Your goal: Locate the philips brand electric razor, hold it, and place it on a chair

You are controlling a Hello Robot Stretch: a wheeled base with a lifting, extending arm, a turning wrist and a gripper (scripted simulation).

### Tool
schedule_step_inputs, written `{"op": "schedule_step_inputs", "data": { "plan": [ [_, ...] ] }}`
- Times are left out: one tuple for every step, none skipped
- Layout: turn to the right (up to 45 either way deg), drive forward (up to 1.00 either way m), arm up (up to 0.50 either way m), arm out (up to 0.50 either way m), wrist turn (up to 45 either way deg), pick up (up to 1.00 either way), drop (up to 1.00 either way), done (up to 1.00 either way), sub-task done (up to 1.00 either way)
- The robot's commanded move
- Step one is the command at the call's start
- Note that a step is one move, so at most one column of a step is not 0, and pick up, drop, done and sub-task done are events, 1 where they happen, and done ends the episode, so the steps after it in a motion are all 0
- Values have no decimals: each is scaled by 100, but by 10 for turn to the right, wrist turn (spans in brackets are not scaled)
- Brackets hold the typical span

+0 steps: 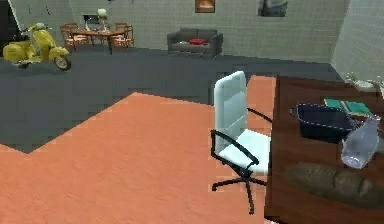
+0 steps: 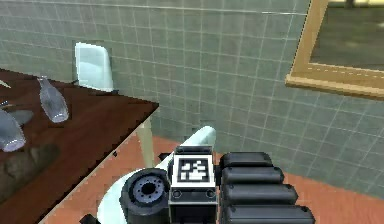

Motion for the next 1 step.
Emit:
{"op": "schedule_step_inputs", "data": {
  "plan": [
    [420,0,0,0,0,0,0,0,0]
  ]
}}
